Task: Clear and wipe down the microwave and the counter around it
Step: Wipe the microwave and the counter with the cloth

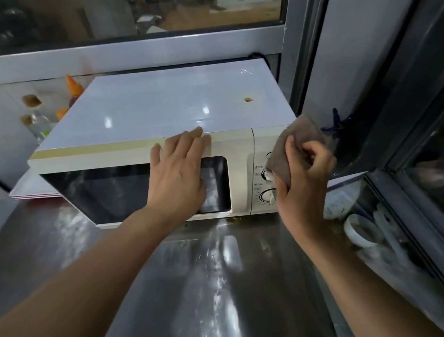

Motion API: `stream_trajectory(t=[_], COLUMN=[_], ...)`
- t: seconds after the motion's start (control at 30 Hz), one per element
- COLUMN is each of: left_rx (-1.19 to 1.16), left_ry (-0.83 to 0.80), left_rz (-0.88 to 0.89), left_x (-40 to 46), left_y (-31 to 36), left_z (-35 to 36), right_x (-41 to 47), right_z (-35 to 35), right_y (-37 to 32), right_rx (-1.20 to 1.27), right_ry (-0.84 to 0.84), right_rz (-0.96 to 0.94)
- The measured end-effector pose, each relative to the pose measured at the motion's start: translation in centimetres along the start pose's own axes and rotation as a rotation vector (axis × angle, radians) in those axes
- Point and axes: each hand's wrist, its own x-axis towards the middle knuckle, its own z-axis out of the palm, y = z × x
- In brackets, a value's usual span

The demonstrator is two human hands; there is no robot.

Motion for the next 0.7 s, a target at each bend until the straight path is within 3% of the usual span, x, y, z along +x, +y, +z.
stream_trajectory(t=[0.2,0.4,0.5,0.7], left_rx=[-0.041,-0.076,-0.095,-0.078], left_ry=[0.067,0.137,0.180,0.182], left_rz=[0.028,0.058,0.065,0.077], left_x=[0.0,0.1,0.1,0.1], left_y=[-0.5,-1.2,-1.3,-1.4], left_z=[0.5,1.2,1.7,2.1], right_x=[-1.3,-0.9,-3.6,-5.0], right_z=[1.0,2.6,3.6,3.8], right_y=[-2.3,-4.9,-5.0,-4.9], right_rx=[0.061,0.124,0.153,0.147], right_ry=[-0.093,0.028,-0.082,-0.130], right_rz=[-0.001,0.041,0.120,0.150])
